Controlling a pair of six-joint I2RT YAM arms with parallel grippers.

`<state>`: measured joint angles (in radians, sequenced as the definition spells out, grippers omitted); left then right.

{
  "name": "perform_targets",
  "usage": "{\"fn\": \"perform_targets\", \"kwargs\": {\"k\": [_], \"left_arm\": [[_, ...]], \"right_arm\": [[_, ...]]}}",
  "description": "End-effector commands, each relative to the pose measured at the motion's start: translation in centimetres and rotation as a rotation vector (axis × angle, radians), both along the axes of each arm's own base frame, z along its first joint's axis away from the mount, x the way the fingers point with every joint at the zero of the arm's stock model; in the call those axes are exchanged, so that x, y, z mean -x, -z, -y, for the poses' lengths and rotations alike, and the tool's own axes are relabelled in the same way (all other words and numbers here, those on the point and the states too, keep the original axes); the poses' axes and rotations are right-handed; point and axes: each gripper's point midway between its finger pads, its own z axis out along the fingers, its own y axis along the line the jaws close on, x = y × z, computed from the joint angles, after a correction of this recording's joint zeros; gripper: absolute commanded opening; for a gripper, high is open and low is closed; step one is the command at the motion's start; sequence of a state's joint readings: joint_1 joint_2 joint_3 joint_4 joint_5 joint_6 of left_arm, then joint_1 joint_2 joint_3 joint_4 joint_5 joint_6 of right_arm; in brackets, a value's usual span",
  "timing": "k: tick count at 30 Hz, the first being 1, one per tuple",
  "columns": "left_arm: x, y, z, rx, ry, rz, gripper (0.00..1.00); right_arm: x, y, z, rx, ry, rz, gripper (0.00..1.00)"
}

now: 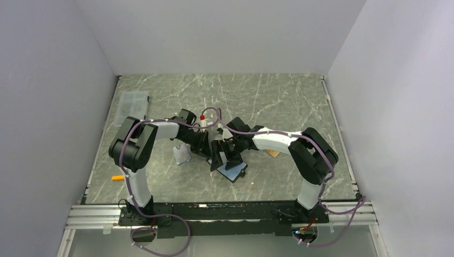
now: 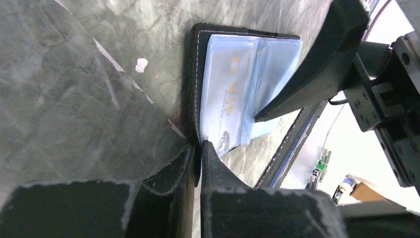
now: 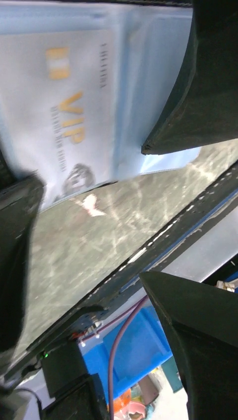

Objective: Put the credit cards into the card holder
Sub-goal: Insert the credit card into the card holder.

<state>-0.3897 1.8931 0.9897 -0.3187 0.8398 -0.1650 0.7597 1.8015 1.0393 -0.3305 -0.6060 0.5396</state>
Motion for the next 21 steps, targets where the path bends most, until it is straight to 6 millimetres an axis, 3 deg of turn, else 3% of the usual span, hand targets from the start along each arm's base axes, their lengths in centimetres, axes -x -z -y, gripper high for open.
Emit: {"fn": "perform_targets", "kwargs": {"k": [1,4,7,10,12,15,21], "left_arm": [[0.9,1.3,-0.4,-0.045,0.026,-0.007,0.0],[1.2,0.1,0.3,0.031,0.027,-0.043,0.0],[1.2,-0.6,0.4,0.072,0.021,-0.061,0.0],[1.1,-0.9,0.3,0.087,0.014,-0.067,0.0],[1.0,-1.0,0.3,0.093,0.008,-0.073,0.01],[0.8,-1.1,0.0,0.098,-0.005,-0.075,0.02],[0.6,-0.6,-0.6,0.08,-0.023,-0.075,0.04]], "right_arm": [[0.5,0.2,3.3,0.08,0.05,0.005,0.82],[-1.7,-2.6,2.7,0.019,0.106,0.082,0.62],[-3.8,-5.4,1.6,-0.039,0.141,0.161,0.58],[-5.3,-6.6,0.3,-0.086,0.169,0.192,0.49],[-6.0,-6.5,-0.6,-0.117,0.19,0.189,0.37],[-5.9,-4.7,-1.2,-0.11,0.191,0.16,0.2],[-4.6,-1.0,0.3,-0.032,0.204,0.128,0.09]]}}
